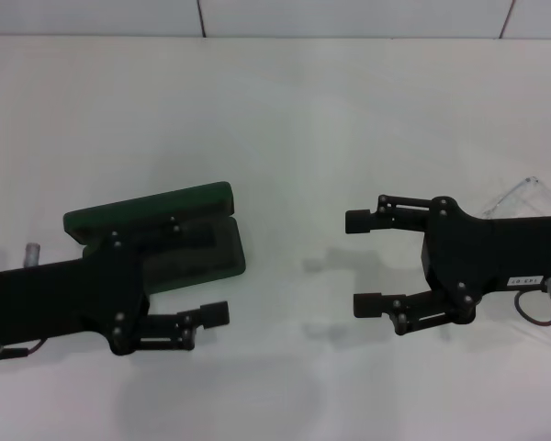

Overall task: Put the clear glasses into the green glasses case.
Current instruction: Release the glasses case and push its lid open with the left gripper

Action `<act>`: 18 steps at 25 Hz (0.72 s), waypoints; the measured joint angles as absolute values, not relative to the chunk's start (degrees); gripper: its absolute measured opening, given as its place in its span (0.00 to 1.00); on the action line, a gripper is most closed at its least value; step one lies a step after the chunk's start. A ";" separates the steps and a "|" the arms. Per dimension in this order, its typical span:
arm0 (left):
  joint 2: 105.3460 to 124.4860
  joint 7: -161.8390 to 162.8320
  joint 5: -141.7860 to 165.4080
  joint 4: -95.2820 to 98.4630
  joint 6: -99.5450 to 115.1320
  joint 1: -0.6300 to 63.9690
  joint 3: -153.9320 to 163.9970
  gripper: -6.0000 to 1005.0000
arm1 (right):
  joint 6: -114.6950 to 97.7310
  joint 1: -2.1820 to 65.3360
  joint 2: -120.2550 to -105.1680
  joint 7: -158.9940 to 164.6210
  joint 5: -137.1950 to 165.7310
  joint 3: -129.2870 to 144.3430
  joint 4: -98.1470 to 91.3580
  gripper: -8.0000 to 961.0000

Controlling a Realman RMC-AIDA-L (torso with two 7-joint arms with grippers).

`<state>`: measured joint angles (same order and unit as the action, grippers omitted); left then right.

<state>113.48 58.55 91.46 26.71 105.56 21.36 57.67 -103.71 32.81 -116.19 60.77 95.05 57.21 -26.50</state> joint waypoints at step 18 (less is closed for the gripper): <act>114.77 59.82 88.98 29.06 105.88 20.86 49.40 0.89 | -101.21 30.17 -115.77 59.25 90.14 57.31 -28.29 0.90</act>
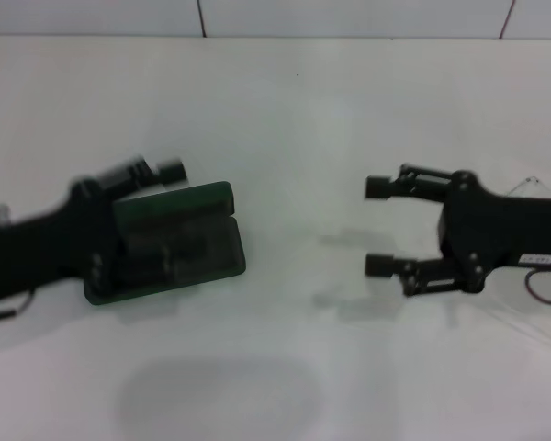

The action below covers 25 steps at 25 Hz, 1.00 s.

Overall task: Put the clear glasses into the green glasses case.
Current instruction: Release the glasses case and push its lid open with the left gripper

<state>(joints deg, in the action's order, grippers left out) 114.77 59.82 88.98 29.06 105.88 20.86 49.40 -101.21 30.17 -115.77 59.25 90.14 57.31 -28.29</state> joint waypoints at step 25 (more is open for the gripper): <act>118.68 117.12 141.26 69.80 93.82 35.76 57.45 0.70 | -93.63 17.46 -113.99 73.87 88.99 48.40 -50.92 0.89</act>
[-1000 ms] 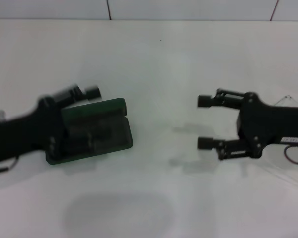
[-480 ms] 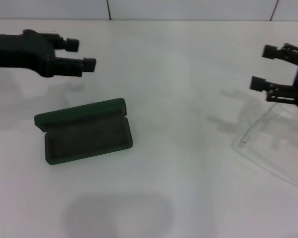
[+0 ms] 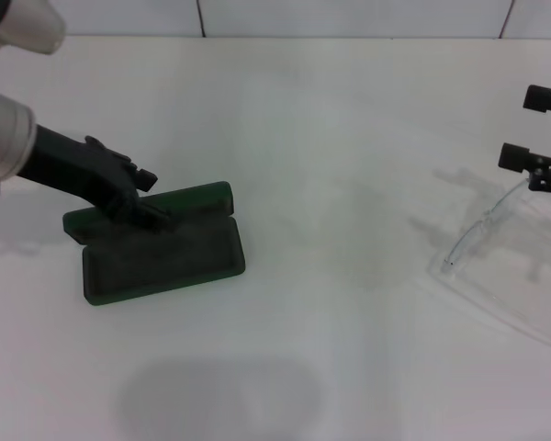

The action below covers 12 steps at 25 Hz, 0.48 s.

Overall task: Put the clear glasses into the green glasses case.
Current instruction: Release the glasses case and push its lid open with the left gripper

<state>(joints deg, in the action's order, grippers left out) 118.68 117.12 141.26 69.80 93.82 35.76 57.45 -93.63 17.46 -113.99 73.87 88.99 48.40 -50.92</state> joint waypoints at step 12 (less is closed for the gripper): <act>119.39 117.57 144.89 67.10 88.07 36.11 60.53 0.70 | -95.47 17.93 -114.05 73.64 90.15 48.41 -51.09 0.90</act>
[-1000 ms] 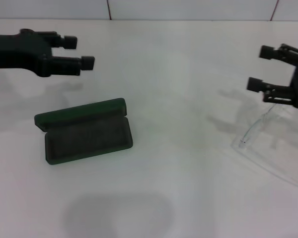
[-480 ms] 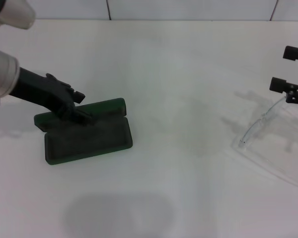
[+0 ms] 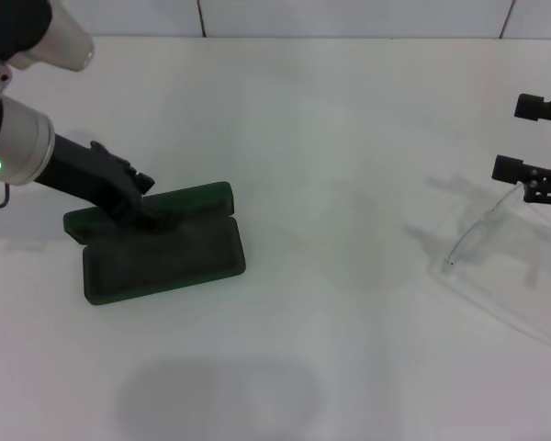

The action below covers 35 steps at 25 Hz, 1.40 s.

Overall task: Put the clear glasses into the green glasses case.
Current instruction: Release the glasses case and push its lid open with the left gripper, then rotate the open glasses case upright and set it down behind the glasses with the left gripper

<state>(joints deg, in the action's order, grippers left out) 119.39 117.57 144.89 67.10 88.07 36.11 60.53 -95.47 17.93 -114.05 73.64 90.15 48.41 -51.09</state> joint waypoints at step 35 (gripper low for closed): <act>119.72 118.67 140.51 86.99 76.78 27.85 89.89 0.21 | -108.94 15.58 -114.52 72.29 89.54 25.67 -47.65 0.90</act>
<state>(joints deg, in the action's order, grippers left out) 119.72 118.67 140.51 86.99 76.78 27.85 89.89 -108.94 15.58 -114.52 72.29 89.54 25.67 -47.65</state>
